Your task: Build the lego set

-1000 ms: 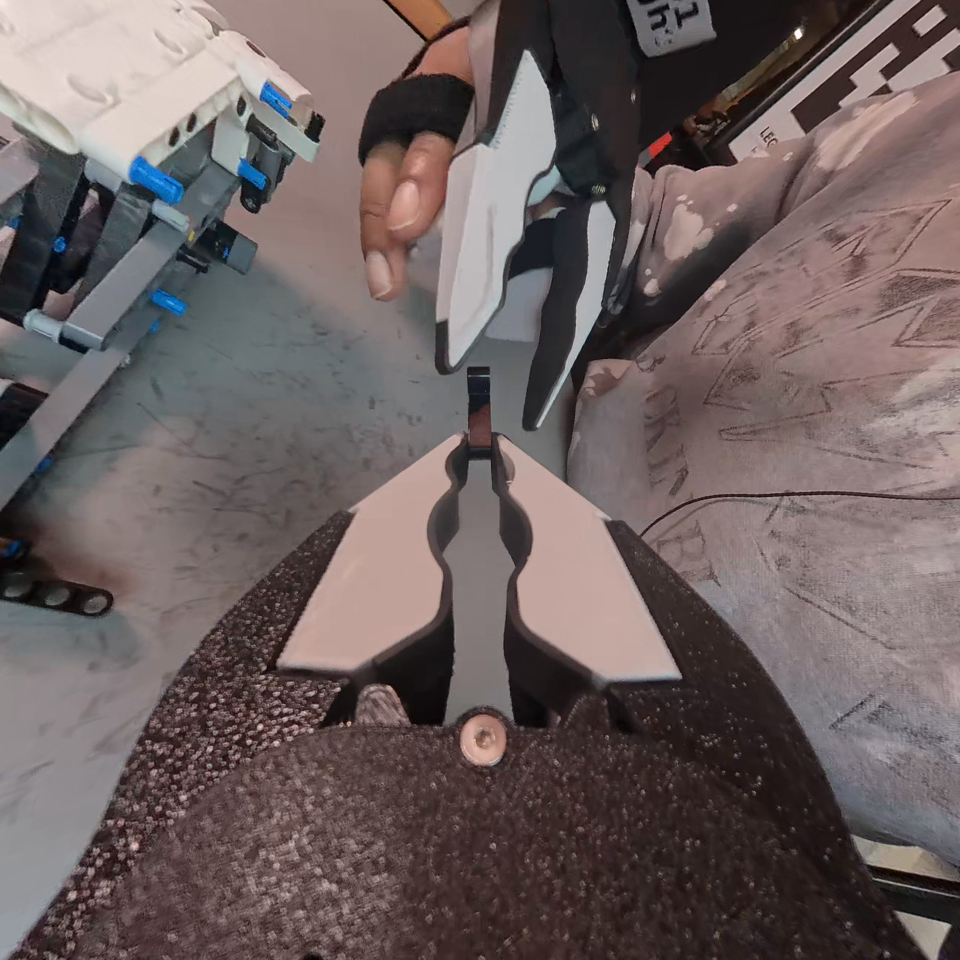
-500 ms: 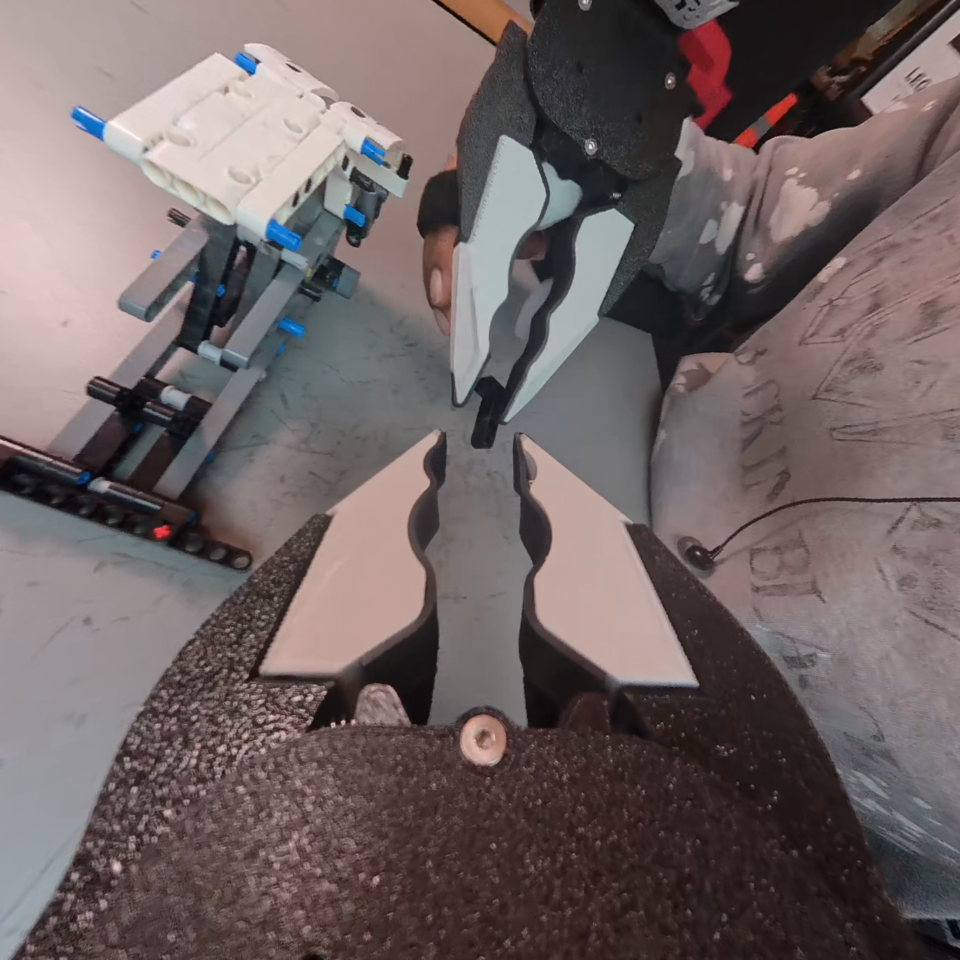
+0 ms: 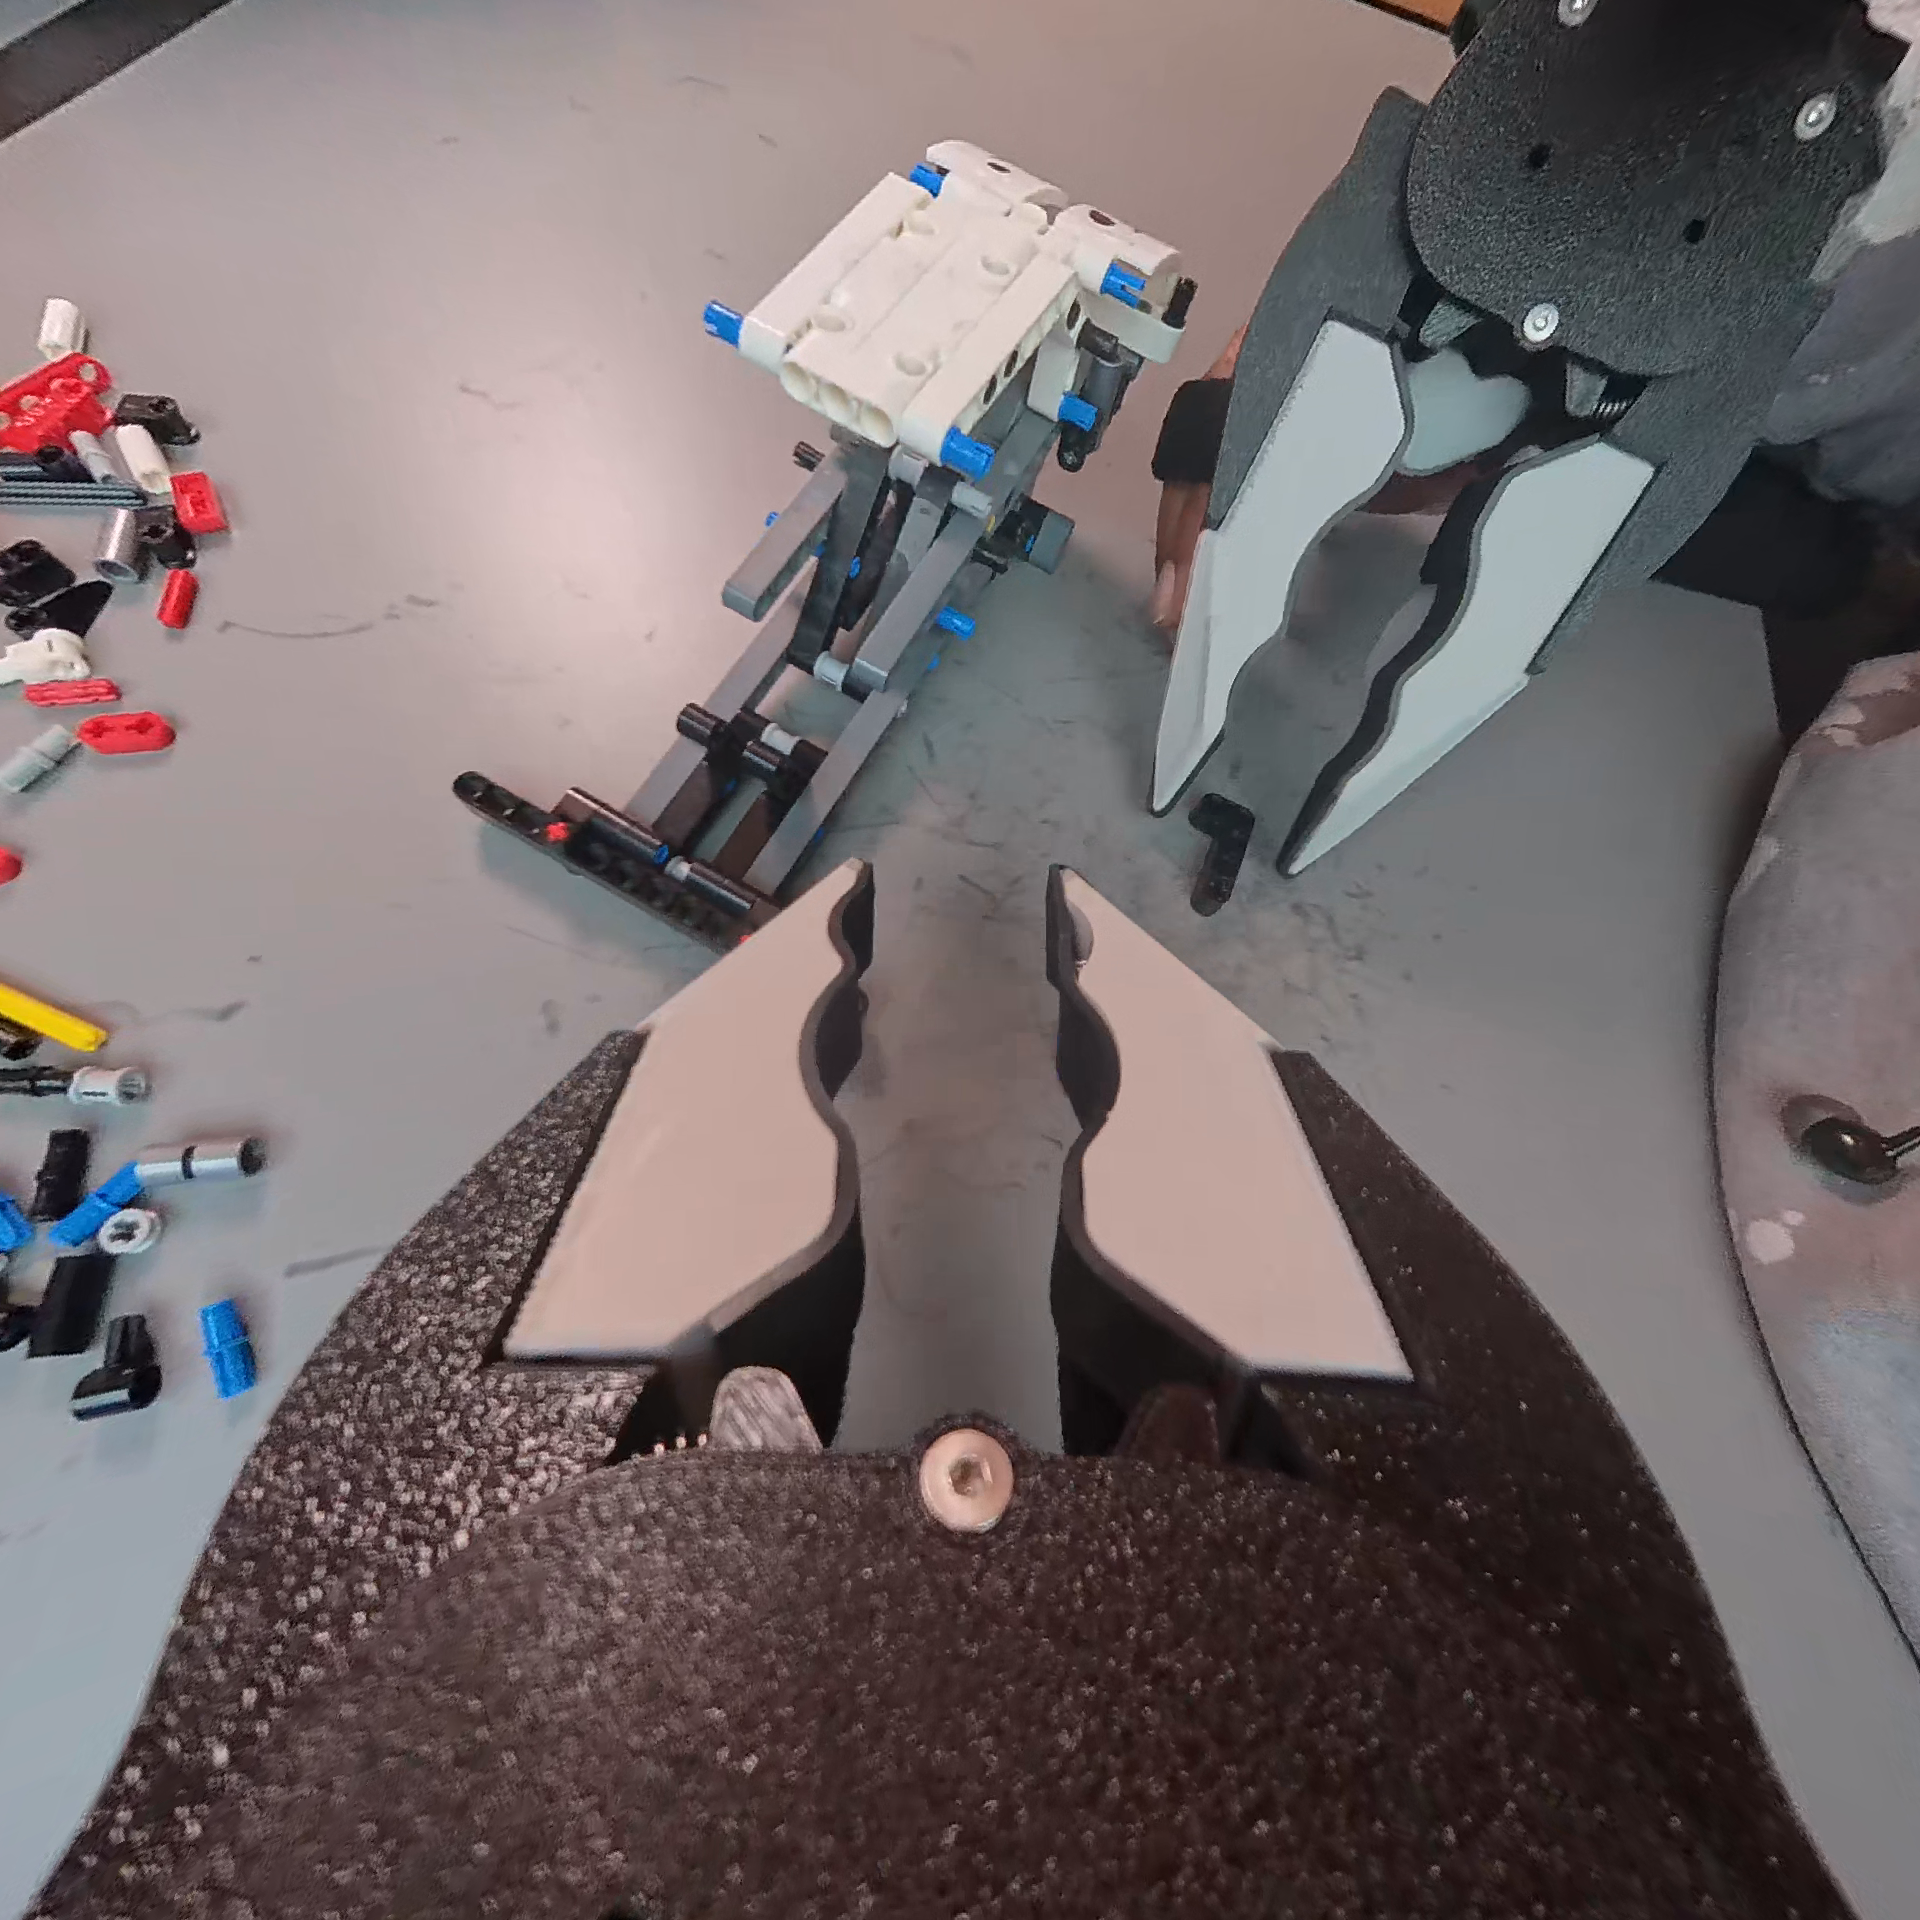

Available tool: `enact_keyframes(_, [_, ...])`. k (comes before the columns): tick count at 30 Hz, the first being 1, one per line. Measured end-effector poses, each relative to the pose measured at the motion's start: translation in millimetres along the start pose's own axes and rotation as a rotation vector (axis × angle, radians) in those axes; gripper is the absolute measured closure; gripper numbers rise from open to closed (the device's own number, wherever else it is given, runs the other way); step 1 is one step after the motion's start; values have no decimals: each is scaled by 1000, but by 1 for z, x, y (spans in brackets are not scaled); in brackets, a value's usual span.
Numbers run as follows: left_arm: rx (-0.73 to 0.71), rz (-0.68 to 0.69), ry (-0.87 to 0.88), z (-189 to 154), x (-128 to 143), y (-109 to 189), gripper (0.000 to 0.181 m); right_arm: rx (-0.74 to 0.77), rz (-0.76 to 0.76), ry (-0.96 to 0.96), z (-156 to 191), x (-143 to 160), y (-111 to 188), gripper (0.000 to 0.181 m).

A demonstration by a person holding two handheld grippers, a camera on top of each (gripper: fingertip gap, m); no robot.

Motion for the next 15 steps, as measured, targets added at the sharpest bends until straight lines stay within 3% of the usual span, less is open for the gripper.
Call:
enact_keyframes(5, [-13,29,-27,1,2,2,149,-34,-137,52,-5,-6,33,152])
enact_keyframes(11, [-4,69,-46,-2,4,-1,149,209,-93,111,-27,6,71,161])
enact_keyframes(13, [6,94,-56,-3,5,-3,148,198,-133,114,-26,6,84,161])
enact_keyframes(15, [21,114,-69,-5,6,-4,148,240,-204,90,-31,3,99,147])
Point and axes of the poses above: each gripper's, where its closed fingertips meet, y back along the fingers, x out of its underside, z = x × y across the jaws, the point moved 9 cm from there along y, back along the fingers, and after that the axes turned 9 degrees about -y, right-handed, at the moved point
